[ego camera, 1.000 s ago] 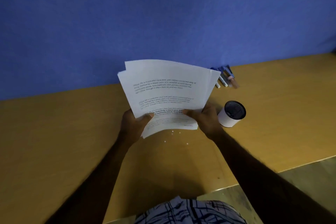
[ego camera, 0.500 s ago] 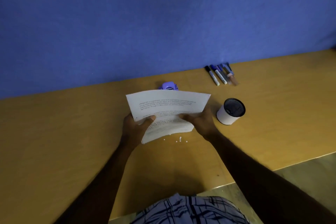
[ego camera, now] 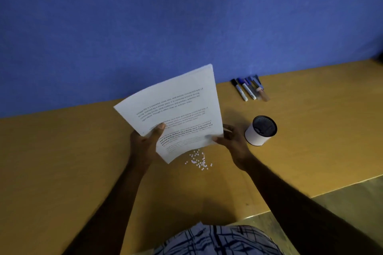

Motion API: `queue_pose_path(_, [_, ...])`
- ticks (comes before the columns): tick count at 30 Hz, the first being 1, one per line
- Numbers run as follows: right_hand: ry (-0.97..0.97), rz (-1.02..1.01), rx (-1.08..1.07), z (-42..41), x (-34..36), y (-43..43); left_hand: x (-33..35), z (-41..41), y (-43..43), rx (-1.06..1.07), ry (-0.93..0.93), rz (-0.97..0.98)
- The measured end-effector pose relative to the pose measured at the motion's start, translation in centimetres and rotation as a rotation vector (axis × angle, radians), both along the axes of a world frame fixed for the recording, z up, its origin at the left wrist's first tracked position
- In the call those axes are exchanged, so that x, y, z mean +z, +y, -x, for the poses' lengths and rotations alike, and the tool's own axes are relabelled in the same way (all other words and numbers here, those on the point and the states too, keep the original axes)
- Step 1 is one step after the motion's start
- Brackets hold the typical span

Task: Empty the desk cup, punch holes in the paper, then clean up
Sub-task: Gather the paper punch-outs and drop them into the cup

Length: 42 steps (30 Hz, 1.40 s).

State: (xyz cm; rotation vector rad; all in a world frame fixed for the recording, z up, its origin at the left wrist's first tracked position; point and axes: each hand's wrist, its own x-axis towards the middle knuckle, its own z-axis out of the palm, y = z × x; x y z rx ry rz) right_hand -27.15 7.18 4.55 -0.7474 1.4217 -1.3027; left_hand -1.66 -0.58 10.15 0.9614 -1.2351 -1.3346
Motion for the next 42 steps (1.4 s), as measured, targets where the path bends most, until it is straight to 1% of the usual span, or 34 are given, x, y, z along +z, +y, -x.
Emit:
queue_pose_path(5, [-0.167,-0.095,0.028,-1.8,-1.2,-0.1,1.0,0.3,0.1,-0.034,0.127,-0.077])
queue_pose_path(10, [-0.340,0.008,-0.036,-1.6,0.0,-1.9,-0.2,0.3,0.1,-0.059,0.180,-0.166])
queue_pose_path(13, [-0.310,0.066,-0.063,-0.4,1.3,-2.4,-1.4,-1.2,-0.6,-0.053,0.150,-0.184])
queue_pose_path(15, [-0.253,0.100,-0.083,0.8,2.2,-2.5,-1.8,-3.7,-1.7,-0.011,0.075,-0.236])
queue_pose_path(17, [-0.166,0.124,-0.078,1.7,3.0,-2.6,-2.2,-6.3,-3.0,0.020,-0.119,-0.197])
queue_pose_path(20, [-0.059,0.167,-0.048,2.1,3.9,-3.1,-2.6,-7.5,-4.1,-0.038,-0.402,-0.125])
queue_pose_path(23, [0.014,0.184,-0.034,2.0,4.5,-3.5,-2.9,-6.6,-4.2,-0.055,-0.548,-0.124])
queue_pose_path(28, [0.140,0.184,0.046,1.7,4.8,-3.8,-3.7,-4.7,-3.2,-0.033,-0.580,-0.097])
queue_pose_path(30, [0.146,0.189,0.037,1.5,4.9,-3.9,-4.2,-4.2,-2.7,-0.032,-0.575,-0.088])
queue_pose_path(33, [0.132,0.200,0.025,1.6,4.7,-4.1,-4.9,-4.1,-2.5,-0.029,-0.472,-0.115])
queue_pose_path(35, [0.107,0.190,0.022,1.7,4.3,-4.2,-5.2,-4.0,-2.5,-0.030,-0.439,-0.122])
queue_pose_path(39, [0.140,0.162,0.049,0.7,3.4,-4.2,-5.5,-2.2,-1.9,-0.055,-0.467,-0.160])
queue_pose_path(42, [0.156,0.172,0.050,-0.1,3.4,-4.4,-5.5,-1.2,-1.7,-0.017,-0.479,-0.187])
